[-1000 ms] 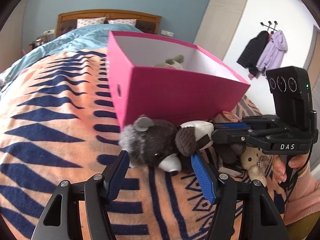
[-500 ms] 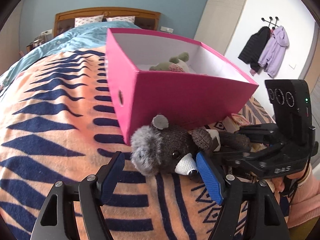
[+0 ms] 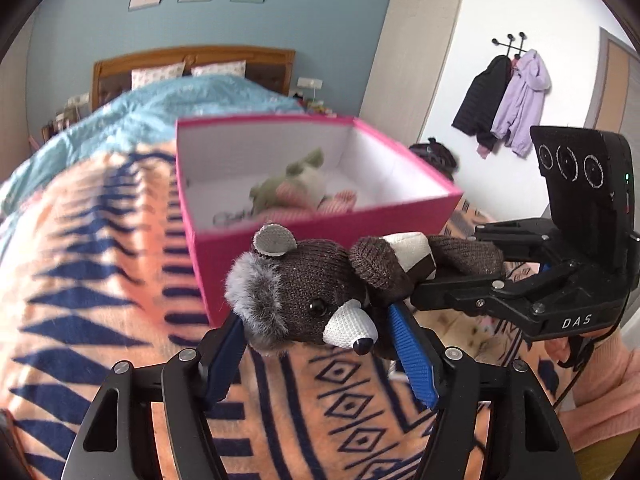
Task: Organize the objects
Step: 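Lift the brown-and-white plush over the box and release it inside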
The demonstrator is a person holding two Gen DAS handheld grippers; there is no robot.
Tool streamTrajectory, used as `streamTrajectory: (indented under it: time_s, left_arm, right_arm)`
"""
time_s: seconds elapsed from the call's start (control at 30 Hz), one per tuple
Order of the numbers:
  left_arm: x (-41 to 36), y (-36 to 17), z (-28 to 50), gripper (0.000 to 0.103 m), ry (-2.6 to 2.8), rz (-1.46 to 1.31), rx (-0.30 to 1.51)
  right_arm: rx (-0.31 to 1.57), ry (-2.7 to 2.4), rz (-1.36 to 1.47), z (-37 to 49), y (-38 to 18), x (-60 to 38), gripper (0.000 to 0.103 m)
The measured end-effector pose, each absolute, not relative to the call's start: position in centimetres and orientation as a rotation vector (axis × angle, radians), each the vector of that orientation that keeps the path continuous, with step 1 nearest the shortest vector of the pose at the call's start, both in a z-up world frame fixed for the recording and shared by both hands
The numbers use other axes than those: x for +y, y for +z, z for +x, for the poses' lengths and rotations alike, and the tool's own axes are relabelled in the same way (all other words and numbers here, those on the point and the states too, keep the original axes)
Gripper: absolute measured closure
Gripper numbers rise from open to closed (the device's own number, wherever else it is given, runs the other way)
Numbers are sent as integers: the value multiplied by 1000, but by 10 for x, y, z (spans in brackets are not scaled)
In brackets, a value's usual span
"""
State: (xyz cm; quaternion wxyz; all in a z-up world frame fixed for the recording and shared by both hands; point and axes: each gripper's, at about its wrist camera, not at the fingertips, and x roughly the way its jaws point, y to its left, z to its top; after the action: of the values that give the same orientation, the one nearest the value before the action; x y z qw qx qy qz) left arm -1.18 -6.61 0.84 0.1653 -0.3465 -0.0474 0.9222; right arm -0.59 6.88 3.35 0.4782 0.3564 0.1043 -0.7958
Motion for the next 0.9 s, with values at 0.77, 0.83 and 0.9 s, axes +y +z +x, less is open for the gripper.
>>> streamTrajectory:
  time_s: [0.77,0.83,0.9]
  left_arm:
    - [-78,43,-138,32,2707,-1079,-126]
    - [-83,37,-147,32,2707,-1111,-143]
    - [-88,32,-157,32,2704,-1147,-170]
  right_arm:
    - [377,-1957,829,-127,88,38,68]
    - [381,-1944,856,-139,83,31,68]
    - [391,-1941,871,-148,81,24,68]
